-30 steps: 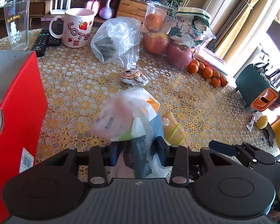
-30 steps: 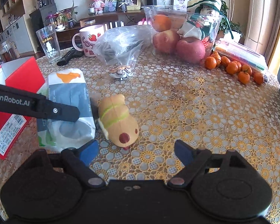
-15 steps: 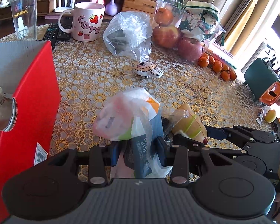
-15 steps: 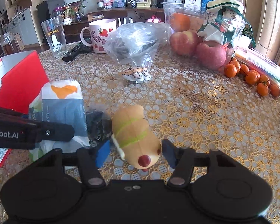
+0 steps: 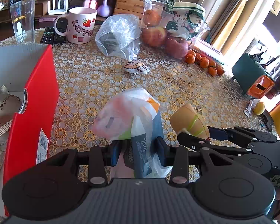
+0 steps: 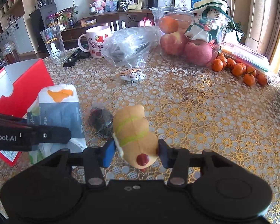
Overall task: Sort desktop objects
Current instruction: 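Lift the white bag and yellow toy and carry both toward the red box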
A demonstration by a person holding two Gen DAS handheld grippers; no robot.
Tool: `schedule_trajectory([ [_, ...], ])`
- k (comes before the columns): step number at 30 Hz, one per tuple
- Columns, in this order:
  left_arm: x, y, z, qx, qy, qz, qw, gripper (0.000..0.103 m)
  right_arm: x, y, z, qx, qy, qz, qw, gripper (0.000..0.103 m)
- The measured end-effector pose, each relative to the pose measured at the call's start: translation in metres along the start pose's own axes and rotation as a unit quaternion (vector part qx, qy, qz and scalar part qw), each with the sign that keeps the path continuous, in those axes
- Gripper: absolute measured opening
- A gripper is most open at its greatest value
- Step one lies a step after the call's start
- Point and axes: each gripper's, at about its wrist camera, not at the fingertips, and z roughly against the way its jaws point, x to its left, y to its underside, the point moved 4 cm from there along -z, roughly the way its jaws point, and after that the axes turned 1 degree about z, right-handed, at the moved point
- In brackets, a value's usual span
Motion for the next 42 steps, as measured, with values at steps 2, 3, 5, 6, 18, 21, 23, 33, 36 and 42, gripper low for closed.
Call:
schedule_trajectory([
  [2,-0.005,0.002,0.008,-0.002,0.004,-0.005,1.0,0.039,0.003,0.001,0.013,-0.003,-0.001,-0.001,1.0,0.048],
  [3,-0.006,0.003,0.013,-0.003,0.005,-0.006,1.0,0.039,0.004,0.002,0.019,-0.005,0.0,-0.001,1.0,0.048],
  [5,-0.01,0.005,0.023,-0.004,0.008,-0.012,0.9999,0.039,0.007,0.003,0.033,-0.011,0.001,-0.002,1.0,0.048],
  [6,-0.012,0.007,0.028,-0.004,0.009,-0.015,0.9998,0.039,0.008,0.004,0.041,-0.013,0.0,-0.004,1.0,0.048],
  [18,-0.007,0.021,0.097,-0.006,0.023,-0.05,0.9985,0.039,0.046,0.004,0.113,-0.025,-0.022,0.007,0.999,0.048],
  [21,0.003,0.024,0.118,-0.007,0.021,-0.06,0.9979,0.039,0.062,0.002,0.127,-0.023,-0.032,0.015,0.999,0.048],
  [23,0.012,0.027,0.131,-0.008,0.017,-0.064,0.9978,0.039,0.074,0.001,0.133,-0.018,-0.038,0.016,0.999,0.048],
  [33,0.075,0.03,0.186,-0.02,-0.014,-0.061,0.9979,0.039,0.151,-0.014,0.145,-0.006,-0.085,0.058,0.995,0.048],
  [36,0.096,0.026,0.199,-0.025,-0.027,-0.057,0.9977,0.039,0.177,-0.022,0.144,-0.008,-0.095,0.078,0.992,0.048],
  [42,0.139,0.012,0.219,-0.041,-0.057,-0.043,0.9966,0.039,0.217,-0.036,0.129,-0.007,-0.103,0.11,0.989,0.048],
])
